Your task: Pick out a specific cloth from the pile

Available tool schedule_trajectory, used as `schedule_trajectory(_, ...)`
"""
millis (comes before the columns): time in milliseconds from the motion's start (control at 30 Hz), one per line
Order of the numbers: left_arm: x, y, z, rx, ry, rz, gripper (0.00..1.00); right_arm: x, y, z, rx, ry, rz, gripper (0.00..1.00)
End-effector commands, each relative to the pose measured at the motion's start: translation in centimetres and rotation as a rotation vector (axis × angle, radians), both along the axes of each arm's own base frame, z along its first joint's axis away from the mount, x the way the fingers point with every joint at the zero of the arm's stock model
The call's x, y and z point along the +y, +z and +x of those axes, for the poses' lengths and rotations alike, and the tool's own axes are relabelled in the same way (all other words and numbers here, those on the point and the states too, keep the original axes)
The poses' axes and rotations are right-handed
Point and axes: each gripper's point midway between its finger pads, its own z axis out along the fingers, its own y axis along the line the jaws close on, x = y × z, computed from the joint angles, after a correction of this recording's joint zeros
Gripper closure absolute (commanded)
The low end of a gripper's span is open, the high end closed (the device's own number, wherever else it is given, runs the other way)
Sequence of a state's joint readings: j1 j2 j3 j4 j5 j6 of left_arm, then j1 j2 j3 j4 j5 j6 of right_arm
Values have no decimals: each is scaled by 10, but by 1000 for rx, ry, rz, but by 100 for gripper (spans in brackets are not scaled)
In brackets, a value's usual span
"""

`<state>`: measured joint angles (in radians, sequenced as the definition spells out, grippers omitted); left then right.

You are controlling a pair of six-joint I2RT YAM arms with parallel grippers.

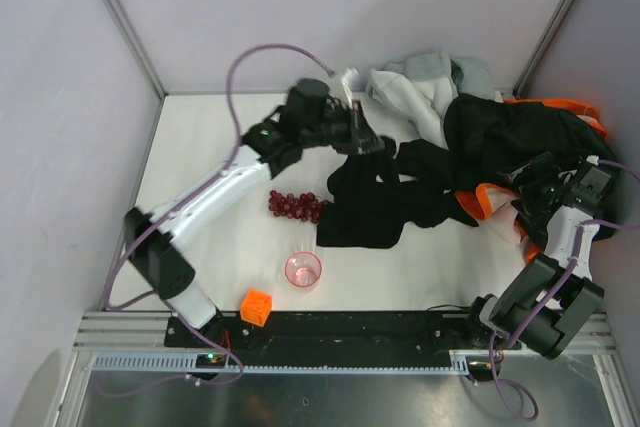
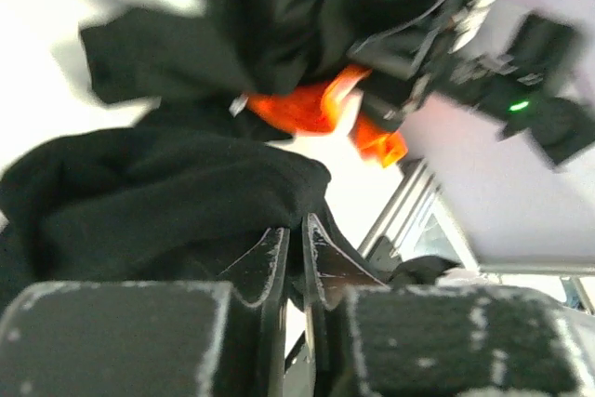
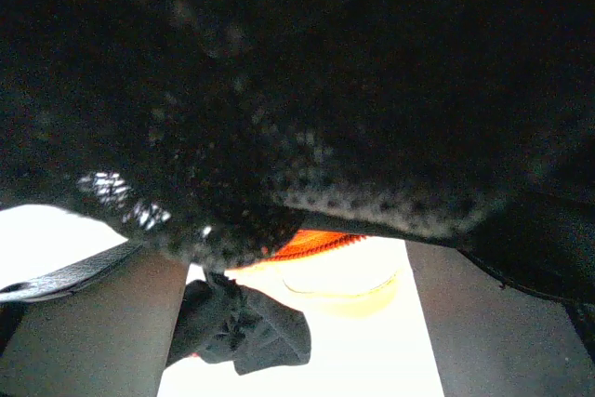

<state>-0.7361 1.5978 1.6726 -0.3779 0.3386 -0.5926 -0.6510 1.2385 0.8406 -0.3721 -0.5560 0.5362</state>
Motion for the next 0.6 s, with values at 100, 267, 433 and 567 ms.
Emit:
schedule_trajectory(100, -35, -146, -18, 155, -70, 277, 48, -2, 4, 0, -24, 19, -44, 1)
schedule_trajectory(267, -32, -197, -23, 162, -45, 447, 4, -1, 3, -1, -22, 21, -42, 1)
schedule_trajectory(433, -27, -232, -23, 162, -42, 578, 1, 0, 2, 0, -22, 22, -35, 1)
schedule_trajectory(567, -35, -255, -21, 150, -52, 668, 0, 0, 0, -1, -17, 24, -33, 1)
